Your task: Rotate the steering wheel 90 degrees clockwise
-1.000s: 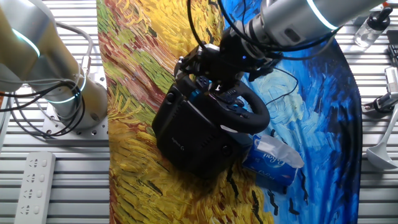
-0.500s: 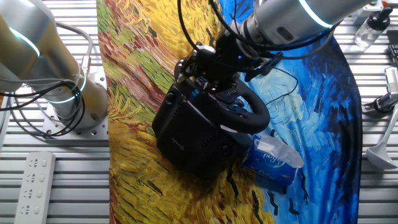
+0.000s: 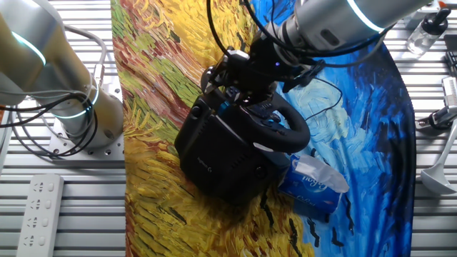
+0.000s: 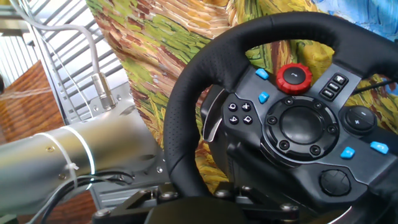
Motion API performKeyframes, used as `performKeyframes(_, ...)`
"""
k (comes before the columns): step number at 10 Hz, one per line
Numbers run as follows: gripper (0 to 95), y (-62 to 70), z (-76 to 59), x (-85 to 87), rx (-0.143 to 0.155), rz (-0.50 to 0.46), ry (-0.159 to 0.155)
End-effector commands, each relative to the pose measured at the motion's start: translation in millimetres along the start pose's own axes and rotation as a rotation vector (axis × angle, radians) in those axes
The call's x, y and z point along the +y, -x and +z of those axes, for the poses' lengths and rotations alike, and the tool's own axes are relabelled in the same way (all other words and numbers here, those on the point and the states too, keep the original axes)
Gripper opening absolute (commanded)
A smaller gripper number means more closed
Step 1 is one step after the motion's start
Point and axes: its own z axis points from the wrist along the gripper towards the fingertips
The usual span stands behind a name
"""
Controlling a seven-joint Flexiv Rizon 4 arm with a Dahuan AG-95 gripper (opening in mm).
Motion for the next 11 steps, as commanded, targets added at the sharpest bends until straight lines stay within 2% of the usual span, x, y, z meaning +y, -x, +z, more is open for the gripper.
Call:
performKeyframes(1,38.0,0.3,0.3,-1.1,-0.004,0.013,-0.002)
performKeyframes(6,38.0,2.6,1.3,-1.4,-0.015,0.048,0.002)
performKeyframes(11,38.0,3.0,1.0,-1.1,-0.020,-0.051,0.026)
